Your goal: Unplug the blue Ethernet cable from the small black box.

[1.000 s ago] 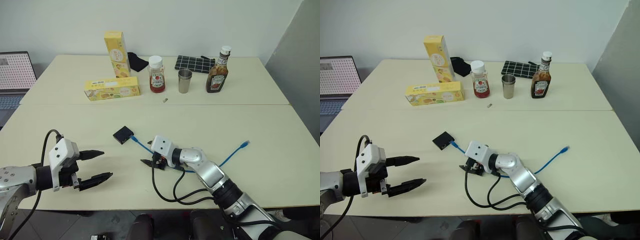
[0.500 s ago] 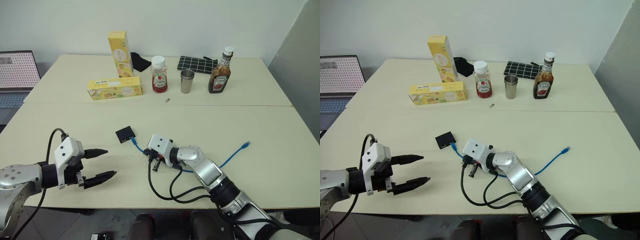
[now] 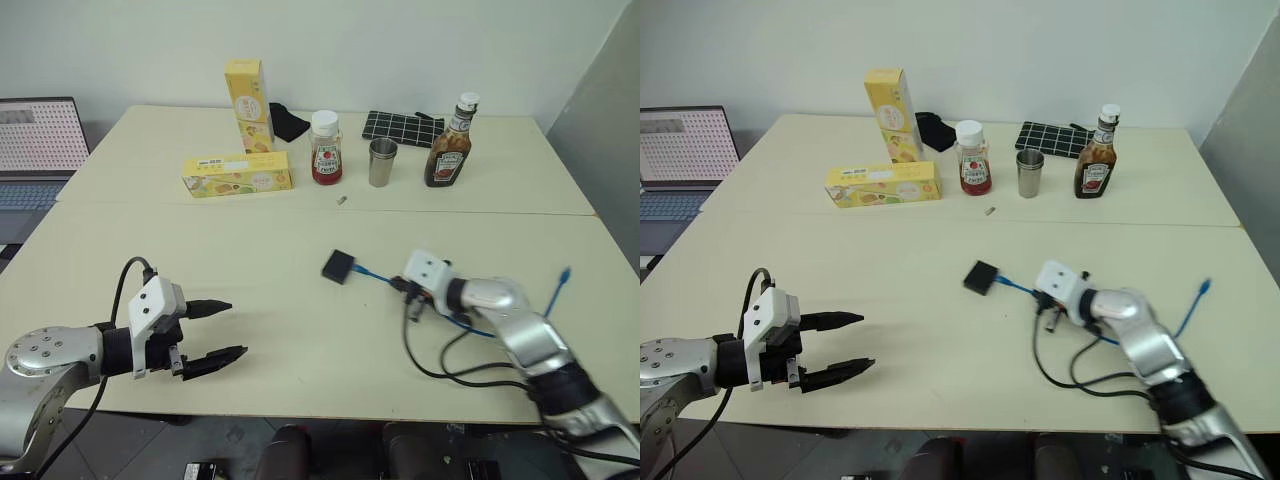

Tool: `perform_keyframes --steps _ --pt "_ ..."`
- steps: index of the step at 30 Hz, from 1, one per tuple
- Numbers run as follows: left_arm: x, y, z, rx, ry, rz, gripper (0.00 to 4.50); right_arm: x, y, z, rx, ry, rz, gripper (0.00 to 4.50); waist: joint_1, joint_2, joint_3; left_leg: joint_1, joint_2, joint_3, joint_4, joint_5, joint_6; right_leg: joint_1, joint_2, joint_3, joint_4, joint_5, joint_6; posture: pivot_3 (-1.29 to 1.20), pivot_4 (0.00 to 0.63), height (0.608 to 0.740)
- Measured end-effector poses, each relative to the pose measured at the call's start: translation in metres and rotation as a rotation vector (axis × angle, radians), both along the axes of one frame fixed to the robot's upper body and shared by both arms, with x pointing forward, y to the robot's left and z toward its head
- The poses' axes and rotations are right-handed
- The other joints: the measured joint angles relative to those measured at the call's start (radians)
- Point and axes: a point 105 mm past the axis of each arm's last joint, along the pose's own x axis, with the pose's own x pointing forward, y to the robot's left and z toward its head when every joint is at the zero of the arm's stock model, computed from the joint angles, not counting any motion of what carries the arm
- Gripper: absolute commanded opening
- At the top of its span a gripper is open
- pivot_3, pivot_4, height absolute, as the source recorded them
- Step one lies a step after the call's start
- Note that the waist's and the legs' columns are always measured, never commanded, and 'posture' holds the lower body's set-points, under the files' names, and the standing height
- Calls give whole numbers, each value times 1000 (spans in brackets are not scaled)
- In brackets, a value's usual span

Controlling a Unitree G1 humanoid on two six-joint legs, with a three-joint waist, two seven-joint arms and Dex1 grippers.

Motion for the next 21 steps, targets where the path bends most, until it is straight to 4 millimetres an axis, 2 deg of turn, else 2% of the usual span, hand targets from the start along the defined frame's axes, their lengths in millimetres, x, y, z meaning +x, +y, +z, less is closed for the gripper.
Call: perform_keyframes --steps 1,5,11,16,21 --pt "2 -2 2 -1 -9 -8 4500 -5 -3 -1 -9 18 12 55 -3 0 0 0 0 0 0 0 0 0 0 0 0 0 0 0 150 740" --pt "5 -8 3 -10 -17 -31 4500 -8 0 -1 -7 29 28 804 -13 0 0 1 0 1 0 0 0 0 2 1 0 0 0 0 150 740" --pt "5 -12 0 -27 -9 -36 4500 -1 6 2 83 80 -56 2172 -17 0 0 1 1 1 0 0 0 0 2 1 1 0 0 0 150 740" --pt "5 -14 1 -36 -13 -39 4500 2 25 -1 199 141 -126 2172 -17 0 0 1 1 1 0 0 0 -1 2 2 1 0 0 0 150 740" --pt "4 -20 0 -46 -7 -57 4500 9 43 -2 246 130 -154 2172 -19 0 0 2 1 2 0 0 0 -1 2 2 2 0 0 0 150 740"
